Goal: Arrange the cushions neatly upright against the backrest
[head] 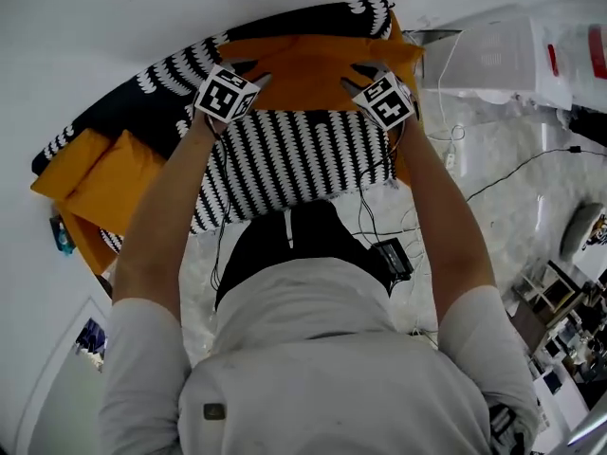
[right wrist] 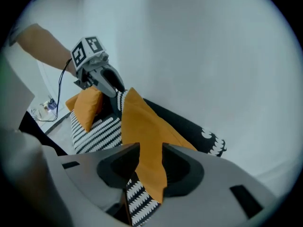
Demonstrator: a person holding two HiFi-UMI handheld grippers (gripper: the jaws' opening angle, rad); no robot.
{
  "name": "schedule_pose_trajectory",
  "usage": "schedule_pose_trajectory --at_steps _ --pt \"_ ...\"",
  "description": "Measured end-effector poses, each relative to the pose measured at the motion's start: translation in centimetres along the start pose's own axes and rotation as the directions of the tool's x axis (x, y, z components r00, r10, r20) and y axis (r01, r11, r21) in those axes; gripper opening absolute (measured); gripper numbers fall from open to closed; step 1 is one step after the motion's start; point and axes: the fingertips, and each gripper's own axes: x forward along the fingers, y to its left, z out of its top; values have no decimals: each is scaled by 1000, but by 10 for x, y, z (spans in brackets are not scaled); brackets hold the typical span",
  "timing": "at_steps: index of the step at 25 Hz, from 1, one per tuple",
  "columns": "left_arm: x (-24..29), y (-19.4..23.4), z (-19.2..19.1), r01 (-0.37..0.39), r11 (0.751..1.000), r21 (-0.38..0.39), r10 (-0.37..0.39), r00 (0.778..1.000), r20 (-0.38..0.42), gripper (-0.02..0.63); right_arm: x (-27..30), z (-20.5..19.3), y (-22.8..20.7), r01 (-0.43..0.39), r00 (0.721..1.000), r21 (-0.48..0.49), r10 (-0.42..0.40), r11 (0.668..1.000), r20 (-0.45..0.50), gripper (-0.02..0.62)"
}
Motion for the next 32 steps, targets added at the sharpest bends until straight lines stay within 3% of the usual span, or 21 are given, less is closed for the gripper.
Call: schedule_pose_trajectory --at_steps 5,12,16,20,26,32 --pt "-64 -15 -13 -30 998 -59 37 993 116 167 -35 47 47 32 989 91 -45 995 140 163" --pt "-162 -44 -23 -90 995 -43 98 958 268 163 -96 104 112 75 940 158 -122 985 320 141" --pt "-216 -60 -24 -110 990 -85 134 920 368 148 -137 127 147 117 898 193 -187 974 398 118" --pt "-262 -64 -12 -145 986 -88 169 868 468 122 -177 164 174 187 834 171 -249 967 492 78" --pt "-337 -80 -14 -165 981 -103 195 809 555 49 -230 197 236 235 762 154 -280 960 584 40" --pt "-377 -91 -18 -203 977 -70 204 771 603 9 -245 215 262 252 738 129 -277 959 615 28"
